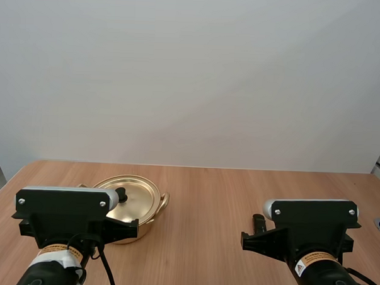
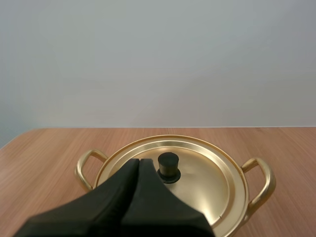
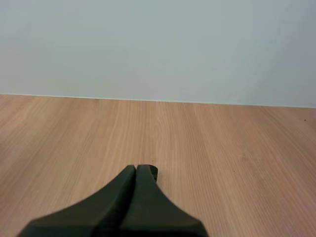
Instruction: Open the pot, put the car inside, and close it
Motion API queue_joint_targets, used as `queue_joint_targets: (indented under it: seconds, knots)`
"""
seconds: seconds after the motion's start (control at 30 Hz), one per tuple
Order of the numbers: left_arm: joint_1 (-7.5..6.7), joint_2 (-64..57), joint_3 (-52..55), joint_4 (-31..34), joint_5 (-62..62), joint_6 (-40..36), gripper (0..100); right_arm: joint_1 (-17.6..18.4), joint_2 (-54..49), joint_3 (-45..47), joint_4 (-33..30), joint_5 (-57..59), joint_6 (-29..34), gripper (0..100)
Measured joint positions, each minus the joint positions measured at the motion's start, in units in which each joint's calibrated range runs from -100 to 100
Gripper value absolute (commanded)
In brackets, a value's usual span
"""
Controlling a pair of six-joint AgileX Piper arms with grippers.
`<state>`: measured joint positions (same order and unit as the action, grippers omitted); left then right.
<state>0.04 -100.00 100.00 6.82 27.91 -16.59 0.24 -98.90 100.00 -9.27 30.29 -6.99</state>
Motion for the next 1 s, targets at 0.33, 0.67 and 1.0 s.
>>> queue_joint_targets:
  seconds: [0.33,0.67,1.0]
  knots:
    - [0.00,0.00,0.00,0.00,-0.15,0.00,0,0.00,0.00,0.00,0.00,0.00,0.00,0]
    - [0.00,0.00,0.00,0.00,-1.70,0.23,0,0.00,0.00,0.00,-0.39,0.00,0.00,0]
    - [0.00,0.00,-8.75,0.00,-15.38,5.13,0,0.00,0.00,-4.11,-14.51,-8.65,0.53,0]
